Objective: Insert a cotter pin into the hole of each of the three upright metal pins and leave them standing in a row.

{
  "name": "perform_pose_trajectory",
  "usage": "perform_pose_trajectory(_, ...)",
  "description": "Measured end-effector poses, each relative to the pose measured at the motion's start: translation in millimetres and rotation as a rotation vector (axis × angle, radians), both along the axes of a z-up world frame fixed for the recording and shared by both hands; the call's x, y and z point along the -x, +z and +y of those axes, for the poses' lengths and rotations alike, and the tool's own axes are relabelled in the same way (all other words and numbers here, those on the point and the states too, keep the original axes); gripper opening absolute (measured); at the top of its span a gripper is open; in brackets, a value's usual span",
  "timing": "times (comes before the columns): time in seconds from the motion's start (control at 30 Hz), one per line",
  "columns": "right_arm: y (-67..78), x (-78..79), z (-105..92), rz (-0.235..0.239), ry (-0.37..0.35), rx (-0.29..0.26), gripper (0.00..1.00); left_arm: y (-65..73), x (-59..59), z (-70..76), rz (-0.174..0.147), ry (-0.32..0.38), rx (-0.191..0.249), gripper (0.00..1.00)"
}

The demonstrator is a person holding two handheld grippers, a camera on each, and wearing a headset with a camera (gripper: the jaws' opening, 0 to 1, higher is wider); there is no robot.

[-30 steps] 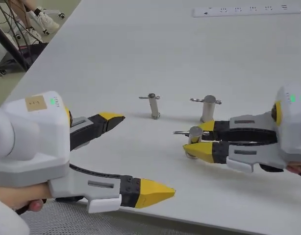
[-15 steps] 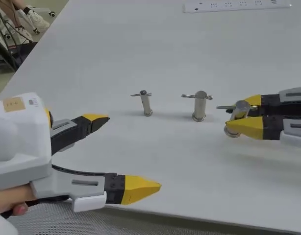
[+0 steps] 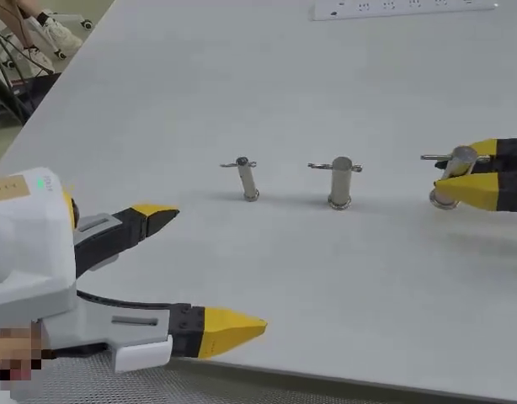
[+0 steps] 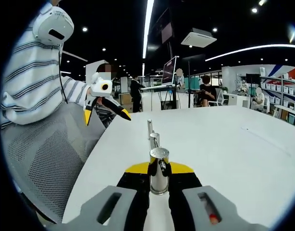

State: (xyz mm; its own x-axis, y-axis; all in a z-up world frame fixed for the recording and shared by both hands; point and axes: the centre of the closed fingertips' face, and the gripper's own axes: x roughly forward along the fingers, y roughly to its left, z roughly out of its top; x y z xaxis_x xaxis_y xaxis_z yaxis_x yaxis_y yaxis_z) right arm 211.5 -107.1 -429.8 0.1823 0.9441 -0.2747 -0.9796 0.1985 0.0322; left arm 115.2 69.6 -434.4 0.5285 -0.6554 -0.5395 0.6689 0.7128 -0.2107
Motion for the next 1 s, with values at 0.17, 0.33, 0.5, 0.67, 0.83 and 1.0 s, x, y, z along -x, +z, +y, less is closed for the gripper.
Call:
perform_pose_trajectory(0.17,-9.2,-8.7,-2.9,0.011,-0.011,0.002,0.08,-0.7,1.6,1.3,0.005,0.014,-0.003,0.99)
perform_pose_trajectory(0.33,-16.5,-14.5,-4.9,0.020,-0.014,-0.007,0.08,-3.1,3.2,2.3,0.017,0.015,-0.015,0.99)
perform_pose_trajectory(0.5,-22.1,-16.3,-4.9,0.018,-0.008,-0.003,0.08,-3.6,3.2,4.1,0.022,0.023,-0.011,0.99)
perform_pose_trajectory(0.67,-25.0,-18.6,-5.6,0.021,-0.014,-0.014,0.08,-4.8,4.5,7.2,0.030,0.027,-0.019,0.99)
perform_pose_trajectory(0.83,-29.9,-17.1,-5.1,0.017,-0.011,-0.007,0.08,-4.9,4.3,6.8,0.039,0.031,-0.013,0.99)
perform_pose_trajectory(1.0,-30.6,-14.9,-3.4,0.011,-0.007,-0.016,0.08,-5.2,4.7,5.7,0.041,0.024,-0.015,0.99)
